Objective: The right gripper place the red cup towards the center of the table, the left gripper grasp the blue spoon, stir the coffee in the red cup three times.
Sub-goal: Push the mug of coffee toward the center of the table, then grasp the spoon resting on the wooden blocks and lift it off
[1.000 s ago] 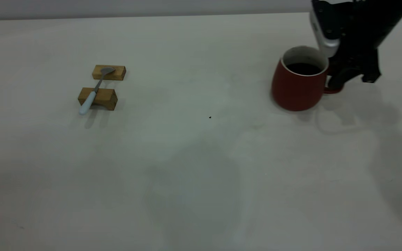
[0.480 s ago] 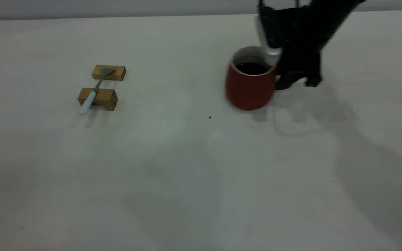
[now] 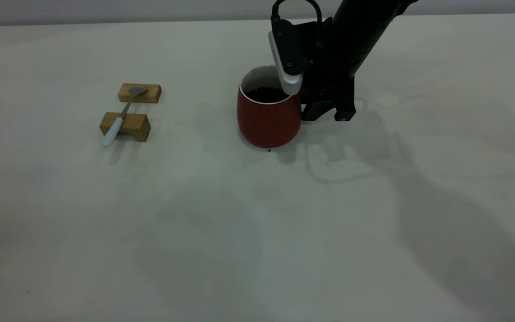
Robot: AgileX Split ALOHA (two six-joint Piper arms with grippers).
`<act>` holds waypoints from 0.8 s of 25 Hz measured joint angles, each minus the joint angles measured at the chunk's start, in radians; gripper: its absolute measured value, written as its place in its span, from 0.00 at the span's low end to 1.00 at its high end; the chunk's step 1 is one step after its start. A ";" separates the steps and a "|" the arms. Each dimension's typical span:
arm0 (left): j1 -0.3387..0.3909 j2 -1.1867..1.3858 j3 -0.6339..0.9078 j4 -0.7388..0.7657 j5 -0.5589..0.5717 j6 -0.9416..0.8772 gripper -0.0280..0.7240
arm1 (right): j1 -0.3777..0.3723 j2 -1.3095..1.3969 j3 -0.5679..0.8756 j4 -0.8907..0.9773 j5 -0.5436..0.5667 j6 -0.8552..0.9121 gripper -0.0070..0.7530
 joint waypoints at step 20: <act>0.000 0.000 0.000 0.000 0.000 0.000 0.76 | -0.072 -0.227 -0.004 -0.177 0.486 0.042 0.41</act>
